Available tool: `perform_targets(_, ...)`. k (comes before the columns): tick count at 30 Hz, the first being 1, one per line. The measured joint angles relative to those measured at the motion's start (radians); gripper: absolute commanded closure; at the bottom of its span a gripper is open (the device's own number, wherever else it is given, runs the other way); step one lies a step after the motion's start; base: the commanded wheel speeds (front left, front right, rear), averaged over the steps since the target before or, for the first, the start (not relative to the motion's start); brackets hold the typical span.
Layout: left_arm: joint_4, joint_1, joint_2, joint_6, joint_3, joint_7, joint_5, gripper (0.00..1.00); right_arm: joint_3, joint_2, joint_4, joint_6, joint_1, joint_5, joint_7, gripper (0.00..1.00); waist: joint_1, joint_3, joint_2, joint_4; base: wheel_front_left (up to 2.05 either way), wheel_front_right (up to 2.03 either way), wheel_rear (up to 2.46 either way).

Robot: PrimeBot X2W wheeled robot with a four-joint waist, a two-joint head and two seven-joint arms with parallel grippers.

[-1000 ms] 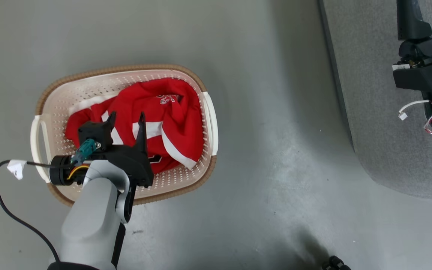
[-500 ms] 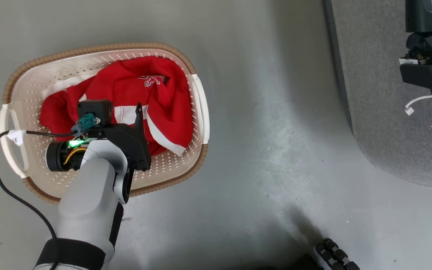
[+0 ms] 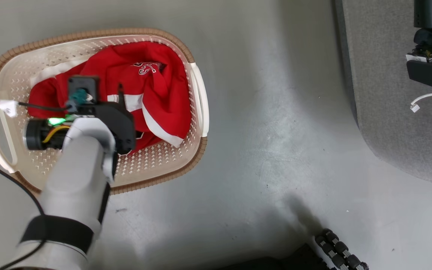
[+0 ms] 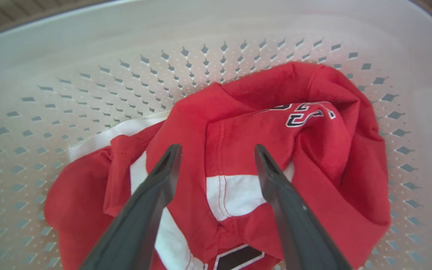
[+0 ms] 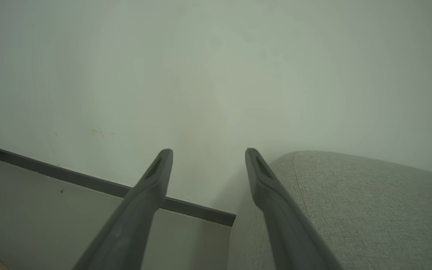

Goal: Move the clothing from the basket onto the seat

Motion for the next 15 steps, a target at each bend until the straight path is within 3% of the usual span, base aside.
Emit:
perform_targets(7, 0.028, -0.065, 0.049, 0.021, 0.0, 0.007, 0.032, 0.0, -0.015, 0.001, -0.026, 0.0, 0.005, -0.001, 0.0, 0.0, 0.0, 0.038, -0.0001, 0.0, 0.0, 0.0, 0.0)
perform_targets(15, 0.061, -0.105, 0.06, 0.021, -0.006, 0.022, 0.04, 0.0, -0.024, 0.009, -0.044, 0.0, 0.018, -0.001, 0.0, 0.0, -0.0001, 0.081, -0.0001, -0.004, 0.0, 0.0, 0.0)
